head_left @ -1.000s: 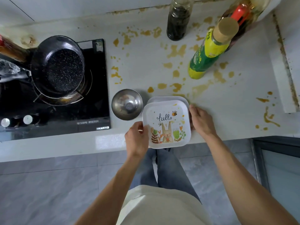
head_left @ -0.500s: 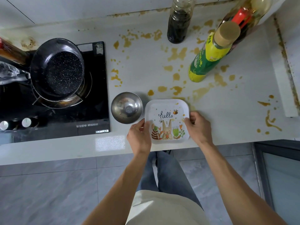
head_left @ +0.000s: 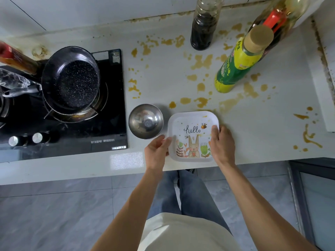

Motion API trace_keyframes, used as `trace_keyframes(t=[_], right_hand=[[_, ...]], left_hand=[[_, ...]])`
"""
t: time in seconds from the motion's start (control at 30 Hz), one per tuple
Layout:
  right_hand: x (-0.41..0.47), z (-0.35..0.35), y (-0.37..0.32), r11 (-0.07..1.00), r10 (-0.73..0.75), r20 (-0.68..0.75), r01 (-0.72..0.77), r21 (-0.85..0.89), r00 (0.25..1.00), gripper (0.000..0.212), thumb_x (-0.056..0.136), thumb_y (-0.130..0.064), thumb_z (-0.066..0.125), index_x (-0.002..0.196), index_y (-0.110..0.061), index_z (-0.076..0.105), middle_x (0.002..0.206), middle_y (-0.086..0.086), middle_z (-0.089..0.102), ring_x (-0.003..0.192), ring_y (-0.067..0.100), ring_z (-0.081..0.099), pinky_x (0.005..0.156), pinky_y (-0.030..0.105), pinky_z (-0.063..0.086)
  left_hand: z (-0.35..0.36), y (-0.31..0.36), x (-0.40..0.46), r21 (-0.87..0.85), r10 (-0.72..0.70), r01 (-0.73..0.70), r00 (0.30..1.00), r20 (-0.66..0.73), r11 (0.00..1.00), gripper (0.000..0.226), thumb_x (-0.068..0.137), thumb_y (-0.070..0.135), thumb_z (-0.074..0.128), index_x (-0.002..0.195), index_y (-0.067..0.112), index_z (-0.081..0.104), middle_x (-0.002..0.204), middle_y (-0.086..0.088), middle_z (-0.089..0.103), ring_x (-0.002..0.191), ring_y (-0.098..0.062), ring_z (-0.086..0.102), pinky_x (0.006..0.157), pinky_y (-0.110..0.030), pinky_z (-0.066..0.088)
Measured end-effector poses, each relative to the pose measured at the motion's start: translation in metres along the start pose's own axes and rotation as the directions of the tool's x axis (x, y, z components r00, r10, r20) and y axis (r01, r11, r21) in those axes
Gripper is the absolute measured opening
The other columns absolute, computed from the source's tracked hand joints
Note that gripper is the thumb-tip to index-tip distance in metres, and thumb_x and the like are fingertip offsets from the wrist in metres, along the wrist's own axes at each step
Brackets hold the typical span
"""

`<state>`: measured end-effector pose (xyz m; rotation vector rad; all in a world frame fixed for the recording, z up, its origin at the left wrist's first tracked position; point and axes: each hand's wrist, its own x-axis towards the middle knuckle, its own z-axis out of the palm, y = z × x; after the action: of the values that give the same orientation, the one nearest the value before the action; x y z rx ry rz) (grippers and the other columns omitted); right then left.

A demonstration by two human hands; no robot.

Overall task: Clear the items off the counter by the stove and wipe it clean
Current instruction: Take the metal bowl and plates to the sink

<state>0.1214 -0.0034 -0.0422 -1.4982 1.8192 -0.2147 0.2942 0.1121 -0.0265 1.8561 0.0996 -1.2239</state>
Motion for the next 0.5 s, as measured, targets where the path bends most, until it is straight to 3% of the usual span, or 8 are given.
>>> trace_keyframes(t=[0.07,0.13,0.3,0.4,0.5], right_hand=[[-0.002,0.002,-0.001,1.0,0.014,-0.001,-0.014,0.027,1.0,0.032,0.11,-0.04,0.033,0.099,-0.015,0.049,0.084,0.0,0.059,0.071,0.022,0.052,0.071,0.034,0.033],[-0.004,0.001,-0.002,0.999,0.021,0.005,-0.021,0.042,1.0,0.035,0.11,-0.044,0.031,0.1,-0.015,0.048,0.075,-0.005,0.058,0.063,0.014,0.052,0.067,0.034,0.033],[-0.005,0.002,0.001,0.998,0.003,-0.002,-0.003,0.063,1.0,0.041,0.109,-0.048,0.031,0.102,-0.013,0.051,0.076,-0.003,0.062,0.065,0.013,0.056,0.062,0.035,0.037],[-0.005,0.003,0.003,0.997,0.002,-0.011,-0.001,0.08,1.0,0.044,0.109,-0.049,0.031,0.103,-0.012,0.056,0.08,-0.001,0.064,0.072,0.024,0.06,0.069,0.034,0.041],[-0.006,0.004,0.004,0.996,-0.006,-0.026,0.008,0.09,1.0,0.047,0.11,-0.048,0.032,0.104,-0.012,0.062,0.082,-0.003,0.062,0.079,0.024,0.058,0.075,0.032,0.04]], left_hand=[[-0.011,0.0,-0.002,-0.109,-0.053,0.057,0.998,0.036,0.992,0.048,0.091,0.031,0.082,0.129,0.005,0.069,0.111,-0.012,0.079,0.099,-0.029,0.078,0.093,-0.042,0.063],[-0.024,0.004,-0.003,-0.169,-0.081,0.077,0.997,-0.015,0.982,0.048,0.09,0.037,0.082,0.126,0.009,0.069,0.109,-0.011,0.077,0.094,-0.025,0.076,0.083,-0.035,0.064],[-0.052,0.023,0.01,-0.292,-0.107,0.058,0.983,-0.153,0.955,0.041,0.095,0.034,0.076,0.125,0.009,0.063,0.105,-0.011,0.069,0.094,-0.028,0.074,0.086,-0.039,0.063],[-0.056,0.036,0.023,-0.298,-0.105,0.056,0.983,-0.151,0.953,0.035,0.097,0.026,0.074,0.125,0.01,0.063,0.102,-0.01,0.068,0.098,-0.026,0.072,0.09,-0.04,0.062],[-0.054,0.044,0.03,-0.279,-0.113,0.078,0.988,-0.109,0.957,0.014,0.098,0.014,0.068,0.111,0.01,0.065,0.096,-0.008,0.068,0.092,-0.024,0.069,0.085,-0.035,0.062]])
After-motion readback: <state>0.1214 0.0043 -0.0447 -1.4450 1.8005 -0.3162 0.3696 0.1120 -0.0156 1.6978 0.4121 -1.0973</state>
